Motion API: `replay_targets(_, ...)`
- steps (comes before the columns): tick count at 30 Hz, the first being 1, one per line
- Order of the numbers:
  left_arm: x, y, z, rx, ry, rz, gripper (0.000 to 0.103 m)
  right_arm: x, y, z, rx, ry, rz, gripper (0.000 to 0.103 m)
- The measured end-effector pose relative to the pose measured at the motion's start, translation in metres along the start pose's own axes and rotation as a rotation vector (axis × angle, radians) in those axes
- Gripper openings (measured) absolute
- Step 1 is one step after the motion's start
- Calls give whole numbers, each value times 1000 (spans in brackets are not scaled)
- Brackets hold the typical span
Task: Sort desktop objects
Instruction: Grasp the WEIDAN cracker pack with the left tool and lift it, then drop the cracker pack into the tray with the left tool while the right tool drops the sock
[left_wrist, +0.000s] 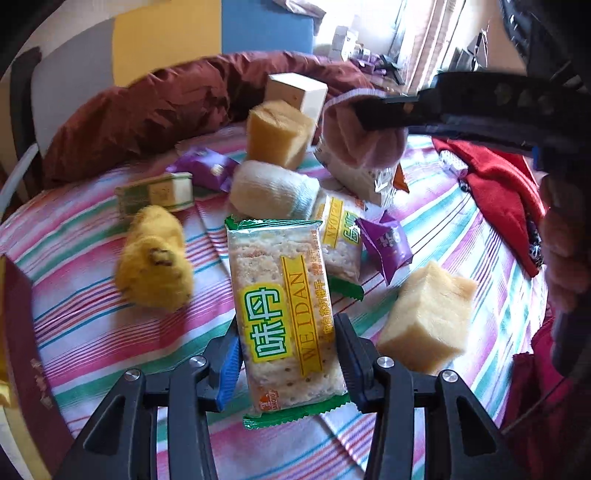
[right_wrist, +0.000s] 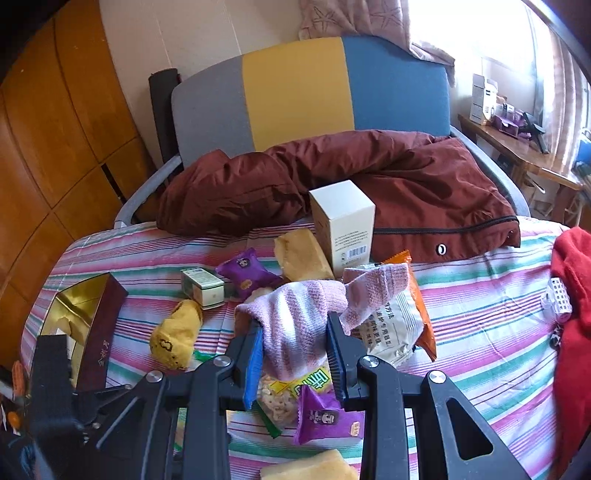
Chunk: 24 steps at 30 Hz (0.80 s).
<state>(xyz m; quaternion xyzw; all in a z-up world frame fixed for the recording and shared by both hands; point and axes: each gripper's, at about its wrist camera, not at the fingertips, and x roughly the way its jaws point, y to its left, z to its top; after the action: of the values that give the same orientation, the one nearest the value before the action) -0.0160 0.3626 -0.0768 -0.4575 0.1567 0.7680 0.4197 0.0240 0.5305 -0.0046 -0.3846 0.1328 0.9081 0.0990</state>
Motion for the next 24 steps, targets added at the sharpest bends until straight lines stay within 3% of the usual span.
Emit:
replay_targets(11, -78, 14, -9, -48, -132, 38, 47, -7, 15, -6, -43, -27, 28, 31)
replay_targets(16, -113, 40, -25, -91, -171, 65, 47, -14, 27, -7, -35, -33, 48, 31)
replay_targets(21, -147, 77, -45, -164, -218, 108, 47, -24, 69, -10, -101, -27, 85, 32)
replay_targets(24, -164, 101, -56, -205, -246, 135, 47, -26, 105, -10, -129, -18, 151, 32)
